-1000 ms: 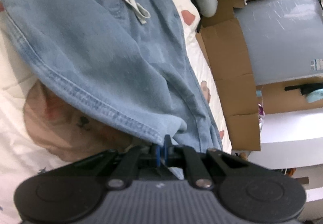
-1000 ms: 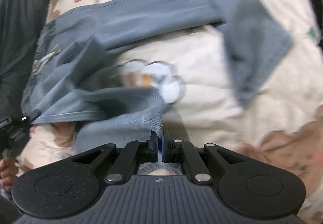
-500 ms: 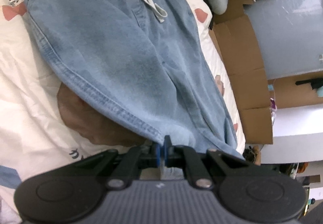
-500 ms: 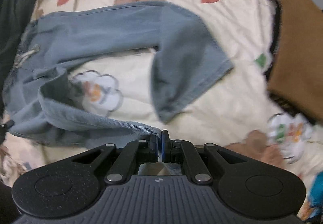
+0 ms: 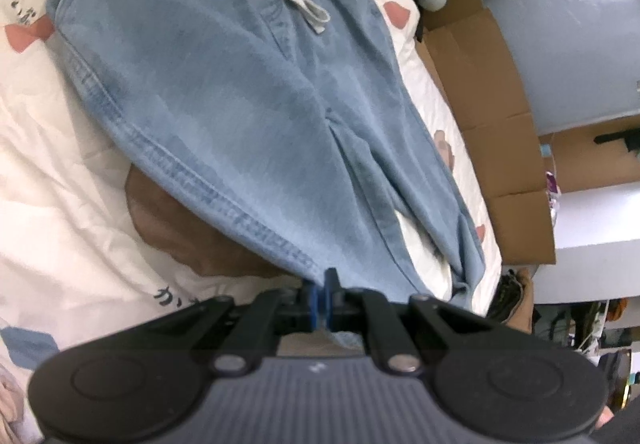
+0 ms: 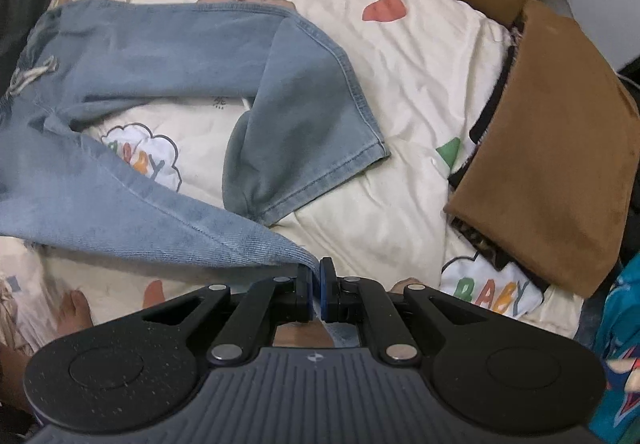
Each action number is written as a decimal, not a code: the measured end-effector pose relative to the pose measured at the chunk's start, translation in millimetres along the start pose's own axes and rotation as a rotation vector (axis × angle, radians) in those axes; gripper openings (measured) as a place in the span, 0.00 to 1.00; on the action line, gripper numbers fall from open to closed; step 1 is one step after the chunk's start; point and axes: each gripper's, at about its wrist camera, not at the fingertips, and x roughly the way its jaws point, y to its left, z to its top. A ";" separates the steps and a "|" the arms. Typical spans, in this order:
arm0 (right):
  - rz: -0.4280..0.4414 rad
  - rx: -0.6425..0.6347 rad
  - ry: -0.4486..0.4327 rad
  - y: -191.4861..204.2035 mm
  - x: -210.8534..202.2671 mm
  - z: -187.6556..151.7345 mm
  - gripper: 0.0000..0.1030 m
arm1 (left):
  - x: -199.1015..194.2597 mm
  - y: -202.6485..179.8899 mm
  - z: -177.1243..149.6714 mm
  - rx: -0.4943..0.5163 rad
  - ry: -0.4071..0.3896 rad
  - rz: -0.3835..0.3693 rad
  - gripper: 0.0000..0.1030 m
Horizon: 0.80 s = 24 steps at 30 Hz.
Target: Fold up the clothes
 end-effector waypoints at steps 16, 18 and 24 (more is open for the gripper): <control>0.046 0.049 -0.206 -2.3 -13.9 37.5 0.31 | 20.5 2.7 16.0 -0.029 -0.030 0.002 0.04; 0.044 0.028 -0.209 1.9 -27.9 43.6 0.31 | 19.5 1.5 18.4 -0.023 -0.032 -0.010 0.04; 0.104 0.070 -0.157 7.5 -91.4 79.6 0.32 | 16.1 -5.8 22.2 0.015 -0.008 -0.008 0.04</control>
